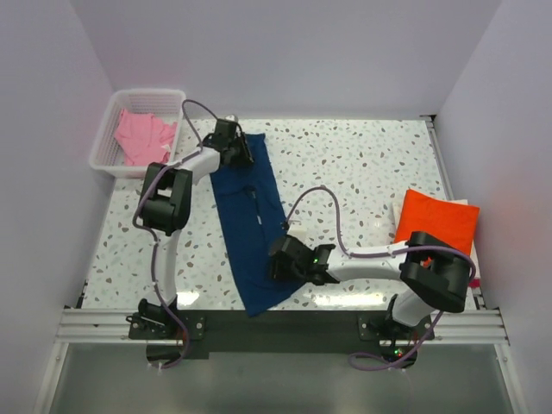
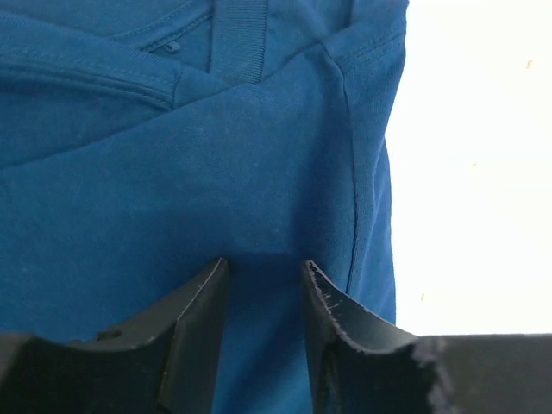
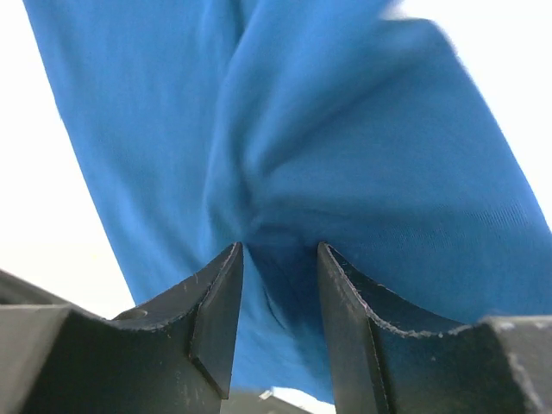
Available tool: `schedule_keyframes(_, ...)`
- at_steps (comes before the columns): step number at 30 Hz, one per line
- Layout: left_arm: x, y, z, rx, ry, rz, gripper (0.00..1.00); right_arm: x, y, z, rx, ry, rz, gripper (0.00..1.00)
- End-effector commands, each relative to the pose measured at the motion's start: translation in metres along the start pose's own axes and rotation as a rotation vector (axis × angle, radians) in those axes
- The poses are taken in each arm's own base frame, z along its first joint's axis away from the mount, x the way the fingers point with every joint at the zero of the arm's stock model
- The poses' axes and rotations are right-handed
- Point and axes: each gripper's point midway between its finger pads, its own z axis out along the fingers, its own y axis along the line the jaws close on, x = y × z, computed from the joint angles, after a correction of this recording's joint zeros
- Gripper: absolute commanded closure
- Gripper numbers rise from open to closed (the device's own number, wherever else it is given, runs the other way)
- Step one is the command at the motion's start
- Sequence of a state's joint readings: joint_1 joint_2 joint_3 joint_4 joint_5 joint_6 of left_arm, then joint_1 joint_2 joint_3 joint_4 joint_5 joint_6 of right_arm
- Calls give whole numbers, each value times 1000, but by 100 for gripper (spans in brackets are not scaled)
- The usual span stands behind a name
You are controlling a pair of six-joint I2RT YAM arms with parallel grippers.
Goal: Fold and stack the t-shirts
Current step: Fold the tshirt
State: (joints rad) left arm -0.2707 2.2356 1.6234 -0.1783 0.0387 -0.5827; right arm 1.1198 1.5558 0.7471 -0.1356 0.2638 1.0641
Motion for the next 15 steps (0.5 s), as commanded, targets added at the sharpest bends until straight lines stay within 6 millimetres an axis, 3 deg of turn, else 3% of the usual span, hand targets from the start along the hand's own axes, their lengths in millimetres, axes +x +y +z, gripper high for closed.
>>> schedule_keyframes(1, 40, -11, 20, 94, 150, 73, 55, 34, 0, 0, 51, 67, 22, 56)
schedule_keyframes(5, 29, -41, 22, 240, 134, 88, 50, 19, 14, -14, -6, 28, -23, 54)
schedule_keyframes(7, 20, -54, 18, 300, 112, 102, 47, 1, 21, -31, -34, -24, -32, 52)
schedule_keyframes(11, -4, -90, 6, 447, 76, 120, 43, -30, 8, -56, 35, -131, -113, 41)
schedule_keyframes(15, -32, -114, -15, 528, 10, 125, 42, -47, -12, -60, 90, -148, -164, 42)
